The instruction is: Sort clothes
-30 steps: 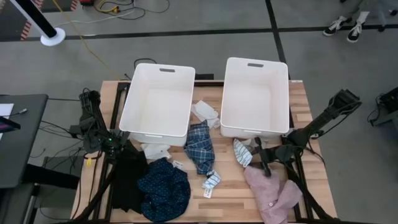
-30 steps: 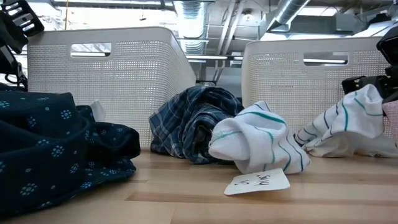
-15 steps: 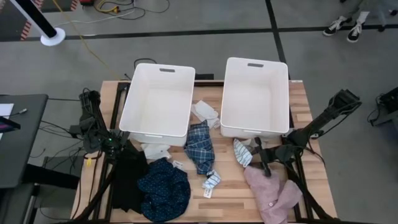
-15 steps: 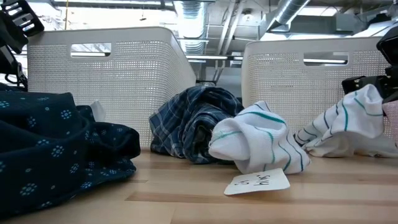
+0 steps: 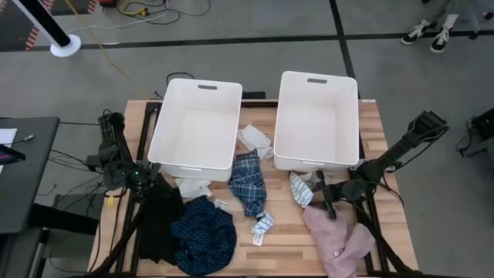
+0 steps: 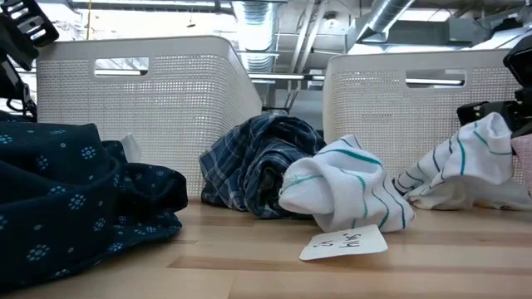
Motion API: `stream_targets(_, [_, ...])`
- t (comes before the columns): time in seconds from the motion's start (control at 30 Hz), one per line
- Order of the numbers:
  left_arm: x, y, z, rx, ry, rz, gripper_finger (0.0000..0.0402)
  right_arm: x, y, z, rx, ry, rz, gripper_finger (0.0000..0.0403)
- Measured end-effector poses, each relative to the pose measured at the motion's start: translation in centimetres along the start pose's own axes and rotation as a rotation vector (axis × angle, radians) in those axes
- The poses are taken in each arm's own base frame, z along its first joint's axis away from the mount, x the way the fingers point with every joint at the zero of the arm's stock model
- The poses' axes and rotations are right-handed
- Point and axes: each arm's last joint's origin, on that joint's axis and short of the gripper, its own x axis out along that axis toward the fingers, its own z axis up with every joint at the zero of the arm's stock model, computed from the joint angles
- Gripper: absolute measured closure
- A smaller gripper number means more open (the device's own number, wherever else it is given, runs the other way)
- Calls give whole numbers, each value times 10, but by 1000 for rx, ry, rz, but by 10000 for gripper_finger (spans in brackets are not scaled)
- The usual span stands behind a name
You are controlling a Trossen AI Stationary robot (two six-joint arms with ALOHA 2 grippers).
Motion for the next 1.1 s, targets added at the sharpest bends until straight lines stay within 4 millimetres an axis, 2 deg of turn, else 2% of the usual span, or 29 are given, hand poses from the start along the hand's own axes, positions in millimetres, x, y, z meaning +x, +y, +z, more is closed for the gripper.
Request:
stream_targets(0.27, [0, 1, 0, 33, 20, 26, 244, 0, 0, 0, 0, 0, 0, 233])
stream_targets(0.37, [0, 1, 0, -32, 17, 27, 244, 0, 0, 0, 0, 0, -1, 233])
stream_targets(0.5, [2, 3, 6, -274, -44, 58, 244, 0, 0, 0, 0, 0, 0, 233])
stream_targets(0.57, [3, 5, 10, -320, -84, 83, 244, 0, 0, 0, 0, 0, 0, 233])
stream_targets(0.87, [-1, 20, 26, -744, -294, 130, 244, 0, 0, 0, -1, 1, 0, 233])
stream_targets(0.97, [0, 19, 24, -725, -276, 122, 244, 0, 0, 0, -1, 1, 0, 233])
stream_targets(1.1, [2, 12, 19, -465, -191, 119, 244, 0, 0, 0, -1, 1, 0, 233])
